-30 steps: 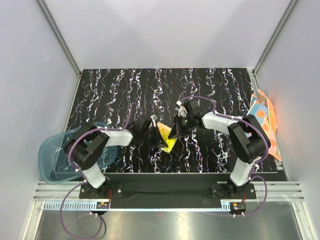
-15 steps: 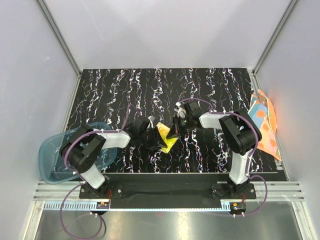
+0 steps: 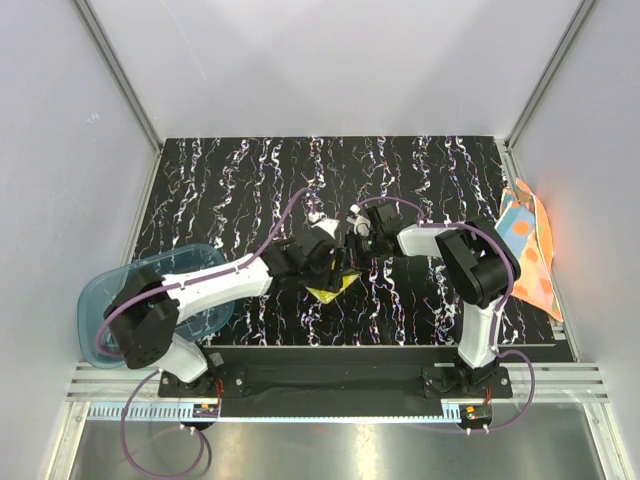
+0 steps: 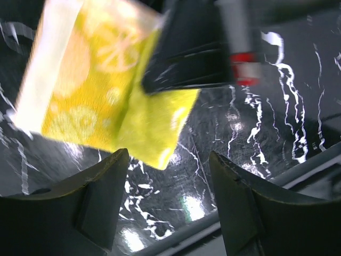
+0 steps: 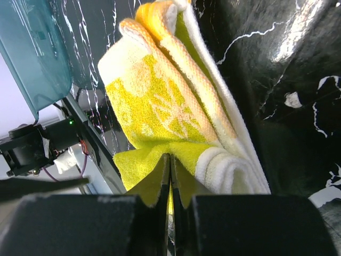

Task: Roll the towels
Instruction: Roll the towel

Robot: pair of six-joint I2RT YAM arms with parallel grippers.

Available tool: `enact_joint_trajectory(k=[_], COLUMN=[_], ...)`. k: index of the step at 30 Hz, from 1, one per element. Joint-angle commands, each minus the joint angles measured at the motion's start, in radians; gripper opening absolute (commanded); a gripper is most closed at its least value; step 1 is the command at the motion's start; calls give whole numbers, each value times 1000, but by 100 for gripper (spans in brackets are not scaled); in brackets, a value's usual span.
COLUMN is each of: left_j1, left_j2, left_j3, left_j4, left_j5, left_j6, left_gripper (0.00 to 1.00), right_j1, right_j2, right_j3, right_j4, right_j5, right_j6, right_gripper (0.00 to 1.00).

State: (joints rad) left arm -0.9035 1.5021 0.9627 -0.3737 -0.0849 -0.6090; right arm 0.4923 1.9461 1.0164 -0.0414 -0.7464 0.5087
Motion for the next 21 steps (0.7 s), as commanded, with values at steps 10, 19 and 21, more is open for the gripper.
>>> enact_joint_trajectory(k=[10, 19, 21], left_j1=[-97, -109, -121], left_j2=[119, 201, 219], left_j3=[91, 62, 57], left_j4=[7, 76, 76], left_j5=[-197, -148, -154], left_j6=[334, 353, 350], left_gripper=[65, 59, 55], right_j1=[-5, -4, -4], right_j2=[60, 85, 89], right_j3=[53, 70, 74], right_j4=[-25, -46, -52], right_j5=[-31, -24, -22], right_j6=[-61, -75, -79], right_gripper=[7, 7, 7])
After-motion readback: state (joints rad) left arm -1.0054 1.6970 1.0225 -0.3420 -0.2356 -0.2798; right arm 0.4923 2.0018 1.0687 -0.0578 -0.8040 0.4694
